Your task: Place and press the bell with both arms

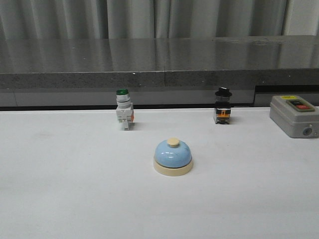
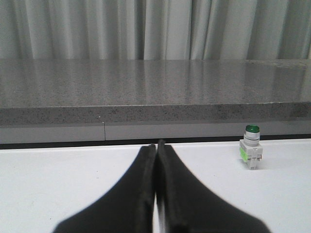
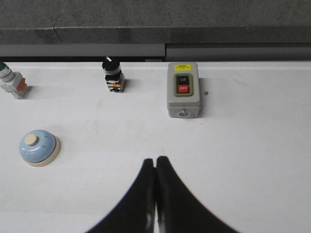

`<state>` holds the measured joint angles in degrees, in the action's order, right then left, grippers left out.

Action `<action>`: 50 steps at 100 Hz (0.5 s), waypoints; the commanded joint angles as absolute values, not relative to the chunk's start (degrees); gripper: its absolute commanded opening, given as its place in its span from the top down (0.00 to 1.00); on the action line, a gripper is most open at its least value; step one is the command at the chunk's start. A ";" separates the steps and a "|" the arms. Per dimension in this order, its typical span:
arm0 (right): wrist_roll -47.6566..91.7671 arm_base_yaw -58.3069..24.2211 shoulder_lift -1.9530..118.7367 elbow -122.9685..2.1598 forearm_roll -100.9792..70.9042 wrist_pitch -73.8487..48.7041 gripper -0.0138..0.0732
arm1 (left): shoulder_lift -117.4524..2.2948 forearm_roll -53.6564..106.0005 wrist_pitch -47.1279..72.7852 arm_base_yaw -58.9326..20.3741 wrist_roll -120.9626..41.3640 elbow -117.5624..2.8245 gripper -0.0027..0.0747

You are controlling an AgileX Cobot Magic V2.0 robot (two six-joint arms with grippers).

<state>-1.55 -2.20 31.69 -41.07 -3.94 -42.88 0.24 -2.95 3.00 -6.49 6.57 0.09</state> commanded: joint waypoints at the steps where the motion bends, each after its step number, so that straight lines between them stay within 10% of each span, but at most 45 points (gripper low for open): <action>1: -1.39 -1.71 34.78 -43.47 -6.37 -39.09 0.91 | 1.99 -2.58 -1.86 -6.35 7.11 2.47 0.99; 50: 1.89 -6.97 54.14 -47.12 -13.11 -36.99 0.91 | 1.99 -2.58 -1.86 -6.35 7.11 2.47 0.99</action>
